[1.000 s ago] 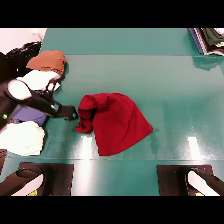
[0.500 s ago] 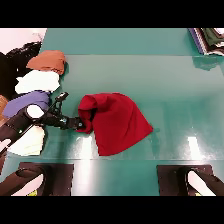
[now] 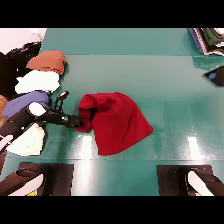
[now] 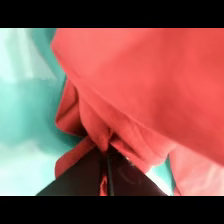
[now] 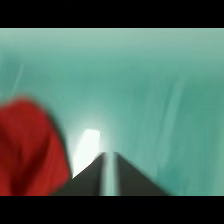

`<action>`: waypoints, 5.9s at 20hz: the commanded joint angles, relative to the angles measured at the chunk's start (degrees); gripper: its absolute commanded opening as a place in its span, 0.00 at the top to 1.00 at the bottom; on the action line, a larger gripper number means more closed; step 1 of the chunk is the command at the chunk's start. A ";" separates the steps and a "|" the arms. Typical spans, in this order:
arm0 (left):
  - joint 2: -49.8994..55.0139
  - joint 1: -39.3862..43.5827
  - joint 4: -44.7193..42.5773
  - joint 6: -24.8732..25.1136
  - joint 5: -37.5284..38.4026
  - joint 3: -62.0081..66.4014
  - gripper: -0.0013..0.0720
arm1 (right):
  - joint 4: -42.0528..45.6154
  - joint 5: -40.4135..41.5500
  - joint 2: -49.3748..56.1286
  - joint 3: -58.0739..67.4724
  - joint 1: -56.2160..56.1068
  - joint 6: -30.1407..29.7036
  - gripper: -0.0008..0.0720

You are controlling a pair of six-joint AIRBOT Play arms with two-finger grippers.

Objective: Fold the shirts.

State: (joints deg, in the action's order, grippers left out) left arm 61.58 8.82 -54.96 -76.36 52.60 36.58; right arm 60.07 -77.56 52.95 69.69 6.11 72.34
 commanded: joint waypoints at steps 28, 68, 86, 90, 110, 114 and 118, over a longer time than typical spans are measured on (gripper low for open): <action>-7.30 -0.22 -35.91 -2.49 4.63 49.72 0.95 | 9.64 11.43 6.88 17.11 -11.80 3.23 0.97; 27.91 -0.24 -25.62 -3.17 -6.29 48.89 0.95 | 12.96 11.37 40.30 25.99 -8.26 8.83 0.97; -8.92 -0.24 -27.39 -4.20 -1.88 70.71 0.95 | 13.44 10.19 9.97 47.32 -8.61 4.50 0.97; -20.20 -0.24 -25.24 -4.24 -0.13 70.75 0.95 | 13.70 4.72 -0.35 47.32 -8.55 4.50 0.97; 20.61 -0.24 -16.90 -2.71 20.61 54.25 0.95 | 23.89 -3.87 29.70 22.45 -8.37 5.99 0.97; 31.69 -0.24 -21.40 -1.49 6.08 50.84 0.95 | 23.19 7.06 39.93 23.08 -8.52 6.05 0.97; 32.52 -0.39 -21.35 -1.84 -10.05 51.95 0.95 | 17.46 8.90 48.37 33.77 -8.61 6.05 0.97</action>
State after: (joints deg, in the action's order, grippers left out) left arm 91.74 8.60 -75.44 -78.26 54.83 88.79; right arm 81.41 -72.10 95.44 98.41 -2.42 78.41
